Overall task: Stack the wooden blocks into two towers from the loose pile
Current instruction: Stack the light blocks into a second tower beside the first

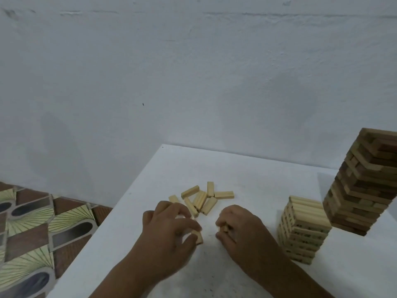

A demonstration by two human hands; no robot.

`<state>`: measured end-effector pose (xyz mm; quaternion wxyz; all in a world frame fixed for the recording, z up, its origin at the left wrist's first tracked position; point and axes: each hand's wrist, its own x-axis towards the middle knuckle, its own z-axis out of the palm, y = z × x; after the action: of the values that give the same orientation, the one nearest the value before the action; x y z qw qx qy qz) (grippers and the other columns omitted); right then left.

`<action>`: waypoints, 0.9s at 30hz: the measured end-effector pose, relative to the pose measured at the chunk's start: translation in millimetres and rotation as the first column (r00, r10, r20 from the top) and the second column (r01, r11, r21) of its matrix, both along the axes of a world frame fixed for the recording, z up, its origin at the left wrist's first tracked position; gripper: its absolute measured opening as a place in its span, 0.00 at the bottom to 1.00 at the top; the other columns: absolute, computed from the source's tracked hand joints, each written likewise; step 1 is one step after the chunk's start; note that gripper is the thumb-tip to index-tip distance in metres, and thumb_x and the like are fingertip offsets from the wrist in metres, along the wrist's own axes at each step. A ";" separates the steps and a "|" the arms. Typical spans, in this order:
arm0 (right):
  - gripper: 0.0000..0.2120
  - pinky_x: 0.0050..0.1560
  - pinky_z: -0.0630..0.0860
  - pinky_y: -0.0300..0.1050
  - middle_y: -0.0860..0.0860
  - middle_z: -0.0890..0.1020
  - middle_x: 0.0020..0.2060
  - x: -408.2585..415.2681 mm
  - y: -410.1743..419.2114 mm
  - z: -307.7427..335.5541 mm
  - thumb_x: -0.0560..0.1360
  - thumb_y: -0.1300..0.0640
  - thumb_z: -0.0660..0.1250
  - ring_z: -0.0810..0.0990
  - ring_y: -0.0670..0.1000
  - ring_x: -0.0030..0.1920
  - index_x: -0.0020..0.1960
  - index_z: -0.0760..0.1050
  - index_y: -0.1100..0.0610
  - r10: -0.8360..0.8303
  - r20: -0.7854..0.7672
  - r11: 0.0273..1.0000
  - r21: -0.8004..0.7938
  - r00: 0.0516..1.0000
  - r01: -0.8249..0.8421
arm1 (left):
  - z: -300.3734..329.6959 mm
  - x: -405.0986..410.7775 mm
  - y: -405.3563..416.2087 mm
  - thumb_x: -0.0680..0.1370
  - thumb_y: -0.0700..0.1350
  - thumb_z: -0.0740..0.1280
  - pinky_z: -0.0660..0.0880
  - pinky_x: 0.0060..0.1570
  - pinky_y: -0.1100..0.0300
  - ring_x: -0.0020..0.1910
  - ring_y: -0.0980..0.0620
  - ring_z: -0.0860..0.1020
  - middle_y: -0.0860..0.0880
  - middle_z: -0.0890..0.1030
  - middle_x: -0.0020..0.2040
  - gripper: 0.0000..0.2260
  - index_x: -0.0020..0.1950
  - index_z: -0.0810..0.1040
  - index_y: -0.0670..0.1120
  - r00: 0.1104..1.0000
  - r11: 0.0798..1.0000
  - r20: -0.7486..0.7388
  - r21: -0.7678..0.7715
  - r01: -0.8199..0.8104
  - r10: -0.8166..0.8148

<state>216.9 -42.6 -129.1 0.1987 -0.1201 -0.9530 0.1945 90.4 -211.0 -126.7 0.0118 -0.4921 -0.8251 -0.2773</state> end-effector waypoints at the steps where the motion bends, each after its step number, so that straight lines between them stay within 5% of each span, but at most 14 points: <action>1: 0.05 0.51 0.70 0.31 0.39 0.75 0.48 4.8 -2.2 -0.3 0.74 0.51 0.68 0.73 0.41 0.50 0.49 0.77 0.48 0.033 0.006 0.999 -0.019 0.999 -0.032 | -1.3 1.7 -0.3 0.74 0.59 0.63 0.59 0.55 0.56 0.62 0.63 0.63 0.67 0.71 0.54 0.10 0.53 0.80 0.66 1.000 1.000 -0.004 0.008 0.031 -0.031; 6: 0.05 0.48 0.72 0.30 0.37 0.75 0.47 25.0 -6.9 -2.2 0.71 0.49 0.69 0.74 0.39 0.49 0.47 0.76 0.46 0.144 -0.010 0.988 -0.051 0.990 -0.144 | -5.4 4.4 -1.7 0.74 0.60 0.63 0.62 0.56 0.54 0.62 0.64 0.66 0.69 0.73 0.54 0.10 0.54 0.78 0.64 0.993 0.993 -0.031 -0.007 0.118 -0.118; 15: 0.10 0.43 0.71 0.33 0.38 0.73 0.44 34.0 -8.2 -6.9 0.71 0.41 0.67 0.72 0.41 0.46 0.43 0.76 0.47 0.109 -0.044 0.994 -0.009 0.993 -0.110 | -8.1 10.1 -1.7 0.74 0.61 0.64 0.61 0.55 0.51 0.64 0.66 0.65 0.70 0.74 0.60 0.12 0.56 0.77 0.64 0.989 0.989 -0.043 -0.032 0.142 -0.143; 27: 0.08 0.48 0.73 0.31 0.38 0.77 0.45 34.9 -6.6 -10.7 0.70 0.45 0.68 0.74 0.39 0.49 0.46 0.80 0.46 0.119 -0.095 0.985 -0.113 0.988 -0.130 | -9.8 10.6 1.0 0.73 0.62 0.66 0.62 0.57 0.50 0.67 0.68 0.64 0.71 0.73 0.62 0.15 0.57 0.77 0.62 0.982 0.981 -0.030 -0.057 0.183 -0.185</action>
<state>251.8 -49.3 -139.8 0.2204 -0.0633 -0.9357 0.2681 100.9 -210.0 -136.6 -0.0125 -0.5712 -0.7829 -0.2461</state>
